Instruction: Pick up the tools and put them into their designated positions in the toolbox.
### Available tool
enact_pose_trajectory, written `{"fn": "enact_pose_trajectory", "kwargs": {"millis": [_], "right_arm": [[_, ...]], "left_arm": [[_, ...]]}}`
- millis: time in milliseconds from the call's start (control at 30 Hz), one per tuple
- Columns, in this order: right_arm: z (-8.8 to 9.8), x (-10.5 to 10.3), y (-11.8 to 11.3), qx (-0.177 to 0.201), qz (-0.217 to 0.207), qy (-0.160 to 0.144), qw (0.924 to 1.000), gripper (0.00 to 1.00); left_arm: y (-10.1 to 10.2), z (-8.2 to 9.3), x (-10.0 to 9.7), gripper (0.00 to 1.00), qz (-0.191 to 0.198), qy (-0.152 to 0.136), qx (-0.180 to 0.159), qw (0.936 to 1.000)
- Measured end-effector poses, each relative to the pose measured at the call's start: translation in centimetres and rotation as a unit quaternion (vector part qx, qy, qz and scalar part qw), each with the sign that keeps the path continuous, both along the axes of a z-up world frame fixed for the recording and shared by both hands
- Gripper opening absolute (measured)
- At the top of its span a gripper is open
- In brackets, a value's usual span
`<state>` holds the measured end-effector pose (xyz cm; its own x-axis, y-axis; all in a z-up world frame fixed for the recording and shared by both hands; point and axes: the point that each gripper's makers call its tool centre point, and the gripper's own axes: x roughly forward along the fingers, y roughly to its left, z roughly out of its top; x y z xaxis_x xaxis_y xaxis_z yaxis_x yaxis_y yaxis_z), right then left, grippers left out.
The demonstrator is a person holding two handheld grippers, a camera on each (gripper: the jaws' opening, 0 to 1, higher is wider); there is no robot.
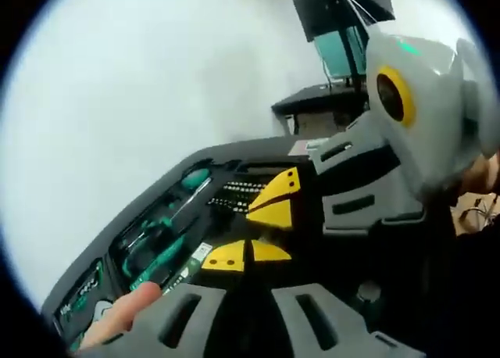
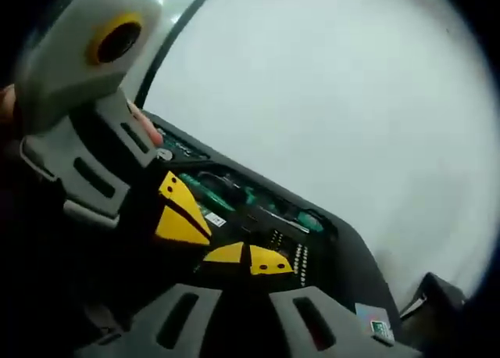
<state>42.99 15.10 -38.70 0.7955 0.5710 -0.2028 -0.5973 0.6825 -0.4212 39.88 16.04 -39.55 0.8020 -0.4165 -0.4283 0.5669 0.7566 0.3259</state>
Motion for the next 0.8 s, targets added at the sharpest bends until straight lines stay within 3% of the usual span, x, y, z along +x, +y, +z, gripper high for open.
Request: {"fn": "enact_pose_trajectory", "kwargs": {"millis": [133, 200, 233, 300, 400, 467, 533, 567, 633, 667, 700, 800], "right_arm": [[-0.3, -0.1, 0.0, -0.024, 0.007, -0.014, 0.9996, 0.00], [-0.3, -0.2, 0.0, -0.023, 0.003, -0.014, 0.9996, 0.00], [-0.3, -0.1, -0.1, -0.016, 0.004, 0.000, 0.9999, 0.00], [-0.4, 0.1, -0.2, 0.007, 0.008, 0.024, 0.9997, 0.00], [-0.1, 0.1, -0.2, 0.006, 0.010, 0.013, 0.9998, 0.00], [0.1, 0.1, -0.3, 0.018, 0.013, 0.005, 0.9998, 0.00], [0.4, 0.3, -0.7, 0.001, 0.007, -0.005, 1.0000, 0.00], [0.6, 0.4, -0.9, -0.008, 0.006, -0.016, 0.9998, 0.00], [0.6, 0.6, -0.8, -0.004, -0.004, -0.014, 0.9999, 0.00], [0.6, 0.6, -0.6, -0.001, -0.002, -0.016, 0.9999, 0.00], [0.6, 0.6, -0.5, -0.003, -0.003, -0.017, 0.9999, 0.00], [0.7, 0.4, -0.6, -0.006, -0.007, -0.020, 0.9997, 0.00]], "left_arm": [[-0.7, -0.3, 0.1, 0.00, -0.018, 0.005, -0.003, 0.9998], [-1.1, -0.6, 0.1, 0.00, -0.029, -0.013, 0.010, 0.9994], [-0.9, -0.6, 0.2, 0.00, -0.028, -0.017, 0.011, 0.9994], [-0.8, -0.3, 0.3, 0.00, -0.019, -0.017, -0.018, 0.9995], [-0.6, -0.1, 0.4, 0.00, -0.014, -0.025, -0.005, 0.9996], [0.6, 0.2, 0.3, 0.00, 0.011, 0.004, -0.019, 0.9998], [2.2, 2.1, 0.9, 0.01, 0.033, -0.030, -0.050, 0.9978], [2.4, 2.1, 0.8, 0.01, 0.034, -0.023, -0.053, 0.9978], [2.2, 1.0, 0.8, 0.01, 0.028, -0.008, -0.040, 0.9988], [2.4, -0.3, 0.8, 0.01, 0.026, 0.007, 0.001, 0.9996], [2.2, 0.3, 1.1, 0.01, 0.018, -0.024, -0.003, 0.9995], [1.5, 0.3, 0.9, 0.01, 0.022, -0.017, -0.006, 0.9996]]}}
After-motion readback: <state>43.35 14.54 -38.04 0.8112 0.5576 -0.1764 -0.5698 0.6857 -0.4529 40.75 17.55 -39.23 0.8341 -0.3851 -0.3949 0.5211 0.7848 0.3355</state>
